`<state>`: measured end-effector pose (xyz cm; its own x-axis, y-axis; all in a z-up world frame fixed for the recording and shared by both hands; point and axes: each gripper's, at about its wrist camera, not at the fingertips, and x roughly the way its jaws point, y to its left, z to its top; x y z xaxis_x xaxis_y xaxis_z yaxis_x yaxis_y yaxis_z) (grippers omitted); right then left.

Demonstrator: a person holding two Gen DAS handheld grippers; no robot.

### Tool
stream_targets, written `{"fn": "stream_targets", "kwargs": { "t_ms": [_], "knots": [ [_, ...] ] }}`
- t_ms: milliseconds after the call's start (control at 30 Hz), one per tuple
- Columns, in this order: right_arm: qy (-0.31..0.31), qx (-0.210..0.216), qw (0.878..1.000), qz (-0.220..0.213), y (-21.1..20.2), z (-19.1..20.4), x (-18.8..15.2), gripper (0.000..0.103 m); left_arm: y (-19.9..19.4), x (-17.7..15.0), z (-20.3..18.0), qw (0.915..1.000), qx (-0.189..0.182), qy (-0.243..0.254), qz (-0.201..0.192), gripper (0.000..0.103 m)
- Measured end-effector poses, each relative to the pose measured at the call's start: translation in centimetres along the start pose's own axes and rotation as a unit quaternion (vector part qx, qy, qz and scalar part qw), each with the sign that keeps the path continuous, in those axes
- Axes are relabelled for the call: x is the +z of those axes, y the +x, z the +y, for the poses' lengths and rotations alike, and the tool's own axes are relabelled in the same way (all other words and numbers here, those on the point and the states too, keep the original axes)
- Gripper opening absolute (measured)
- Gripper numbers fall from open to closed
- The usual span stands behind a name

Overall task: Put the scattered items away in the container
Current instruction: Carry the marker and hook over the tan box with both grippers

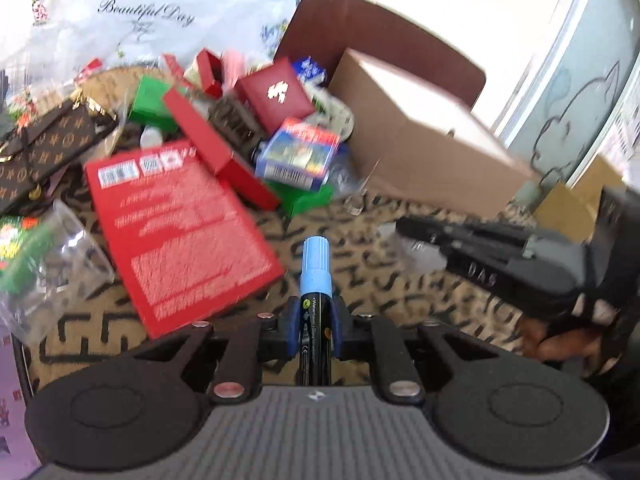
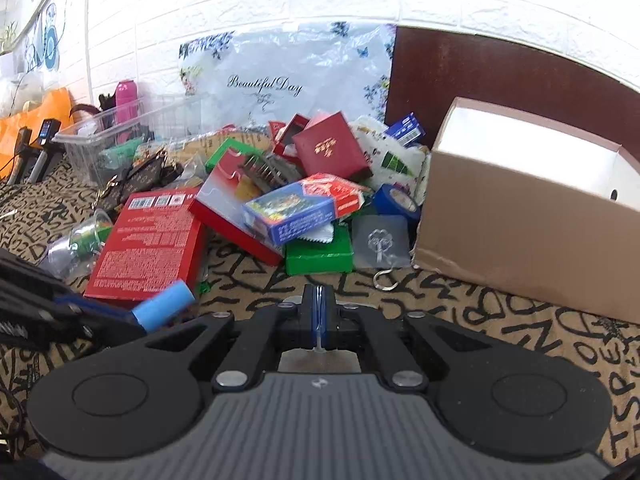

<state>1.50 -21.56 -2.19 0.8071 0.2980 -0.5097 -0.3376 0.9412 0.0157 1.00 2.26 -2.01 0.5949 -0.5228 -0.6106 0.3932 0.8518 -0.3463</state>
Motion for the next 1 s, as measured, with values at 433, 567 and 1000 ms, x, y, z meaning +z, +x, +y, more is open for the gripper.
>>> {"fn": "stream_targets", "kwargs": {
  "t_ms": [433,567,1000],
  "knots": [
    [-0.010,-0.063,0.993,-0.097,-3.6,-5.9,6.3,0.000,2.5,11.7,-5.4,0.9914,-0.069,0.024,-0.109,0.015],
    [-0.019,-0.115,0.986,-0.117,-4.2,-9.3,9.2,0.000,5.8,16.2,-8.3,0.9888,-0.098,0.017,-0.111,0.015],
    [0.063,-0.160,0.984,-0.045,2.5,-21.6,11.2,0.000,19.6,21.8,-14.3,0.9927,-0.103,0.028,-0.057,0.015]
  ]
}}
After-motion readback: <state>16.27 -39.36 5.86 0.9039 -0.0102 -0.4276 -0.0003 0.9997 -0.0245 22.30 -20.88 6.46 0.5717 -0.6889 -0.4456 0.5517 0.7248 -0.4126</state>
